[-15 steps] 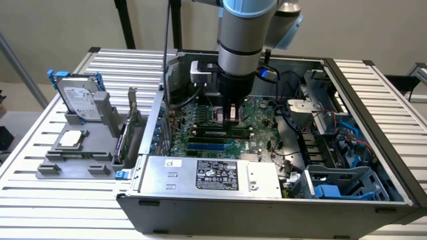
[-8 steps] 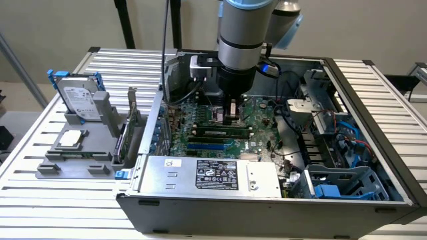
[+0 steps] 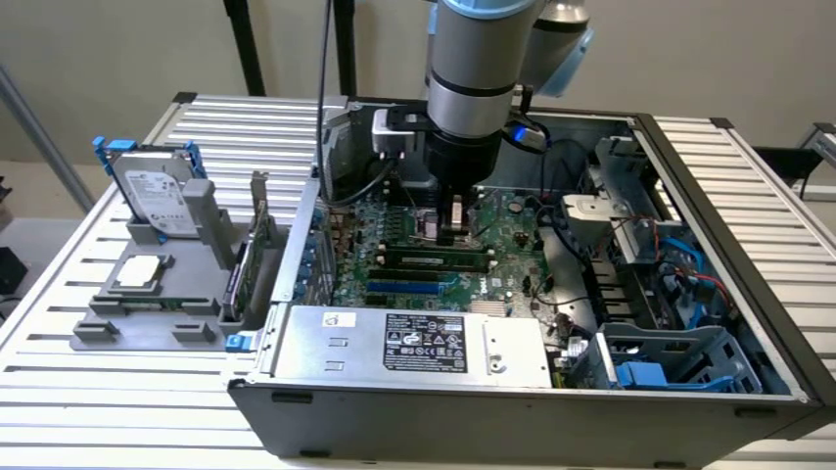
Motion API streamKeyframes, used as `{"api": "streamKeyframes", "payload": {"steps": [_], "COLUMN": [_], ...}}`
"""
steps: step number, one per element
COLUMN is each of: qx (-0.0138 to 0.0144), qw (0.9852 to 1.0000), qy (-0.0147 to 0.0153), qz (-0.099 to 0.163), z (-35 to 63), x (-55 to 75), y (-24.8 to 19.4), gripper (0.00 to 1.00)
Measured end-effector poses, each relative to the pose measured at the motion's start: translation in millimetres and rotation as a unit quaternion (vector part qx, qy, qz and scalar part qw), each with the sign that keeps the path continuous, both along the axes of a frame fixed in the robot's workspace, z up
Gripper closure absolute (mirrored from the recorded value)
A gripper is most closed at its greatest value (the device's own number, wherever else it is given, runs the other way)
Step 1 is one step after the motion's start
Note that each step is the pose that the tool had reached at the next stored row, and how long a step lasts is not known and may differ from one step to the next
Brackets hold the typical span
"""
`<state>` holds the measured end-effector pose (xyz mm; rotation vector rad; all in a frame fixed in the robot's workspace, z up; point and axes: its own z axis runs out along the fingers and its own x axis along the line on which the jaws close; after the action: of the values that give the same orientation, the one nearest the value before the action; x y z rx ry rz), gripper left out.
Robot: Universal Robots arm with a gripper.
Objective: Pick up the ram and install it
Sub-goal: 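Press down the ram until it locks into place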
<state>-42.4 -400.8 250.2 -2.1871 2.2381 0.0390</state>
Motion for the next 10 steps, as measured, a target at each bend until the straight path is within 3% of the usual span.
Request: {"api": "streamKeyframes", "payload": {"steps": [10], "qx": [0.0], "qw": [1.0], "qy": [0.0], "qz": [0.0], "z": [0.0], "x": [-0.1], "y": [0.0], "gripper": [0.89]}}
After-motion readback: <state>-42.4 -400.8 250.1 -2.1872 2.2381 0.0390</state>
